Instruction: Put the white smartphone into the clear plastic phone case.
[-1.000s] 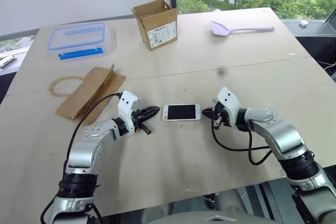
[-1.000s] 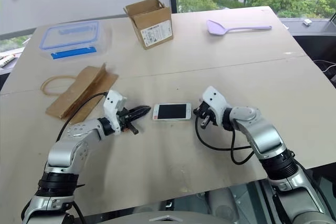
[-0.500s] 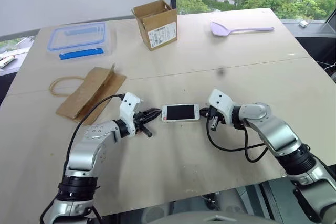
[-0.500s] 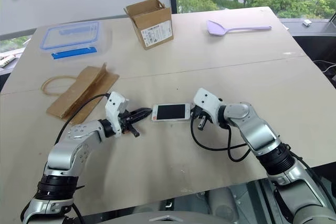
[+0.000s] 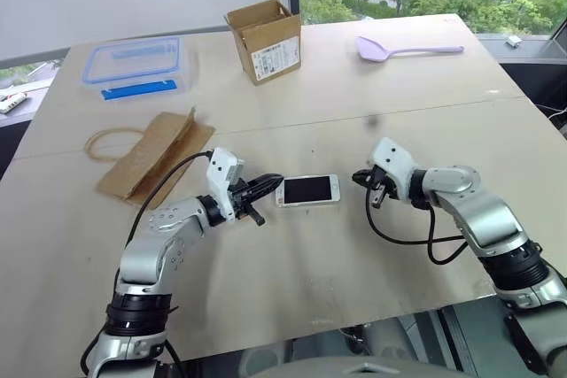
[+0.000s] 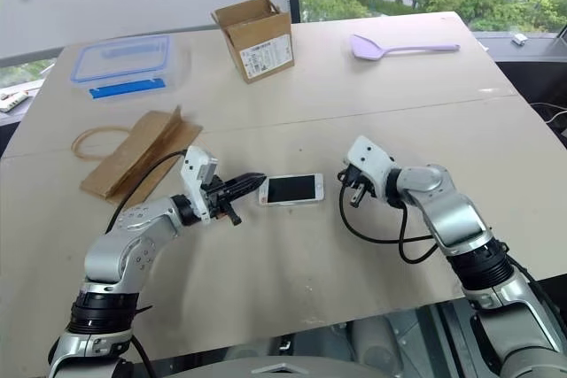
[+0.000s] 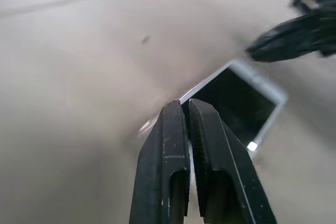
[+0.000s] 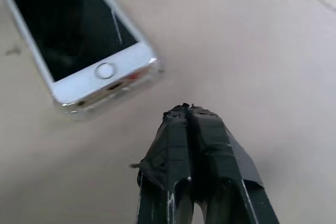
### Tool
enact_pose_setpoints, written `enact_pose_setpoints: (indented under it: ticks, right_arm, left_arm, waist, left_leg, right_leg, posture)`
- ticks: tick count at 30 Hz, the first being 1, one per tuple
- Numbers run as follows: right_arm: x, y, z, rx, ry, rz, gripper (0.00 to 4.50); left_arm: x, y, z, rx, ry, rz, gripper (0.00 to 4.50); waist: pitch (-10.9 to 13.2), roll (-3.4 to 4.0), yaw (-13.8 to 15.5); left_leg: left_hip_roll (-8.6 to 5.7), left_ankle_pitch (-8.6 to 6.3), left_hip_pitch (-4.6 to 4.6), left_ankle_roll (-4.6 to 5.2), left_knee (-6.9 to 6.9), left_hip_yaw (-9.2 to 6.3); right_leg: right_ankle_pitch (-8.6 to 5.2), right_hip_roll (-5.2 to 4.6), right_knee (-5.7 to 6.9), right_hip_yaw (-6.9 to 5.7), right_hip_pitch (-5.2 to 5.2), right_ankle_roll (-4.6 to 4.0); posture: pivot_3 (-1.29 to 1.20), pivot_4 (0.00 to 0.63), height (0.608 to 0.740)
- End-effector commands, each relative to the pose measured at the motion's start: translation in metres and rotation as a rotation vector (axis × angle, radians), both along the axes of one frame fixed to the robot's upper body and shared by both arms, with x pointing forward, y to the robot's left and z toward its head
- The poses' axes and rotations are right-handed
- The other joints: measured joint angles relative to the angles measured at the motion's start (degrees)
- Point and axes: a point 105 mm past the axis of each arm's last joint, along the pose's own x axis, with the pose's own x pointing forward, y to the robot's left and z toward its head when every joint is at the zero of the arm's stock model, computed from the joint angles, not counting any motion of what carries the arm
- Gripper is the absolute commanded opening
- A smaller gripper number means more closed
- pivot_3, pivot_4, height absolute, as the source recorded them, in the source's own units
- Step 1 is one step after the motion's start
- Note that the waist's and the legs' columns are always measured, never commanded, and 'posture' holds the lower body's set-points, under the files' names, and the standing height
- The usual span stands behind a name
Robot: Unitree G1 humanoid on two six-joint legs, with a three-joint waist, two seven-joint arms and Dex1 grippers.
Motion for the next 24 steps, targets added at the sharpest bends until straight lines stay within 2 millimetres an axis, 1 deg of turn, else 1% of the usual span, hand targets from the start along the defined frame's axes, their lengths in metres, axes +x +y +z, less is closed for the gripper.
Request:
enact_pose_setpoints:
  ticks: [1,6,12,16,24]
  right_arm:
    - [-0.004,0.014,0.023,0.08,-0.045,0.046,0.0]
    - [-0.007,0.034,0.022,0.103,-0.031,0.094,0.0]
    - [-0.007,0.047,0.008,0.061,-0.002,0.128,0.0]
    - [-0.01,0.045,-0.012,-0.039,0.045,0.152,0.0]
    - [-0.008,0.037,-0.036,-0.109,0.195,0.091,0.0]
  left_arm:
    - [-0.007,-0.009,0.001,0.025,-0.027,-0.062,0.2]
    - [-0.009,-0.01,-0.015,0.099,-0.01,-0.082,0.2]
    - [-0.008,-0.008,-0.023,0.141,-0.004,-0.081,0.2]
    - [-0.009,-0.008,-0.025,0.15,-0.006,-0.079,0.2]
    - [-0.011,-0.015,-0.019,0.146,-0.008,-0.073,0.2]
  waist:
    - [0.0,0.0,0.0]
    - [0.0,0.0,0.1]
    - [0.0,0.0,0.2]
    - [0.0,0.0,0.2]
    - [-0.1,-0.01,0.2]
  left_leg:
    - [0.0,0.0,0.01,0.0,0.0,0.02]
    - [0.01,0.0,0.0,0.0,0.01,0.05]
    - [0.0,0.0,0.0,0.0,0.02,0.03]
    - [-0.02,0.01,0.01,0.0,0.02,0.03]
    - [-0.02,0.01,0.21,0.0,0.03,0.01]
  right_leg:
    - [0.0,0.01,0.02,0.0,0.0,0.0]
    - [0.0,0.03,0.04,-0.01,0.0,-0.01]
    - [0.0,0.01,0.04,-0.01,0.0,-0.01]
    - [0.01,-0.01,0.04,0.01,0.01,-0.01]
    - [0.01,0.0,0.09,0.0,0.19,0.0]
  posture:
    - [0.0,0.15,0.74]
    - [0.0,0.15,0.74]
    - [0.0,0.15,0.74]
    - [0.0,0.15,0.74]
    - [0.0,0.15,0.74]
